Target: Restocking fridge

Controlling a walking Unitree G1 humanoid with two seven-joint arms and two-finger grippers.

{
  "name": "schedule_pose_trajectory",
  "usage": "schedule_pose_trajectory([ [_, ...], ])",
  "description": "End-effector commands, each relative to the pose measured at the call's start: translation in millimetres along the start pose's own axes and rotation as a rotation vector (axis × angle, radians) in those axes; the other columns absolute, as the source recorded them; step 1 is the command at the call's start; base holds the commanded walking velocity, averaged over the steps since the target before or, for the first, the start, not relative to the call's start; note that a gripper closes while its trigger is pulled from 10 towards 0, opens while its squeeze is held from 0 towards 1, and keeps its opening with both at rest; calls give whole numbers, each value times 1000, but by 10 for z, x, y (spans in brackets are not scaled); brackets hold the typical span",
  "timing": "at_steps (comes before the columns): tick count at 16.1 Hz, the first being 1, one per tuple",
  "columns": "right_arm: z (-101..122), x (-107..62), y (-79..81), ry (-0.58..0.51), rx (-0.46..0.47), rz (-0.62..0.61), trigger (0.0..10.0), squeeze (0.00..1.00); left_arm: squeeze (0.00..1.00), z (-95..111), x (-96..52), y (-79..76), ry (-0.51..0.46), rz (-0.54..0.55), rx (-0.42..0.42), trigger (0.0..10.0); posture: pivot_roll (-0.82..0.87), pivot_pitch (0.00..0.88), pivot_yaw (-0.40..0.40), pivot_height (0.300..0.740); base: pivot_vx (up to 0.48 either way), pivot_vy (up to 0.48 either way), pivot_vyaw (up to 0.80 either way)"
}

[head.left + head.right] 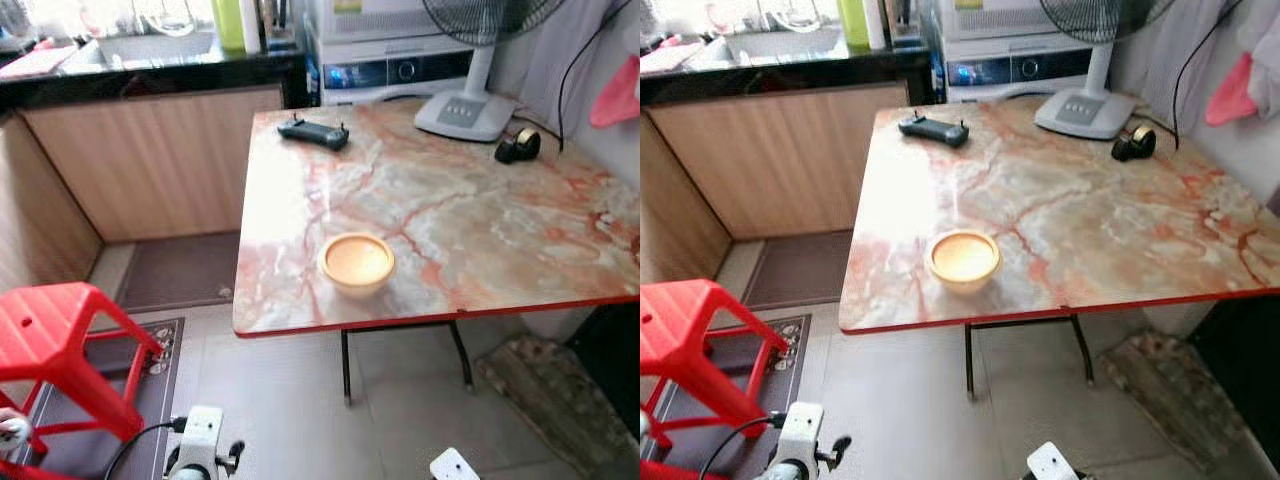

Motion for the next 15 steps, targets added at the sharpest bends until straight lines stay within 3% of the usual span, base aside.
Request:
schedule_pose_trajectory([
  [1,0,2,10,-5,29,-10,10000,0,0,37,-6,67,-36,23,27,10000,-44,0,69,740,0,0,0],
  [3,-11,2,16,-5,45,-17,10000,0,0,72,-16,84,-75,39,34,10000,-44,0,78,740,0,0,0],
  [5,-21,3,26,-2,45,-19,10000,0,0,573,11,50,-298,65,43,10000,-51,0,85,740,0,0,0],
  [6,-25,3,29,-2,48,-22,10000,0,0,659,-18,22,-361,71,63,10000,-55,0,88,740,0,0,0],
  [10,-27,2,22,-7,54,-34,10000,0,0,686,-89,-5,-435,116,61,10000,-52,0,93,740,0,0,0],
  [15,14,3,3,-22,55,-44,10000,0,0,1072,-213,114,-638,204,47,10000,-38,0,99,740,0,0,0],
])
Point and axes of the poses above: a point about 5 cm out from each wrist's last joint towards the gripper, its own x axis pointing out of the wrist towards the gripper, its own z axis along the axis of the wrist's last joint, y = z × x, the point moved 3 cm from there along x, pointing out of the wrist towards the gripper, and after that the axes turned 4 degrees about x, right-handed, at the moved point
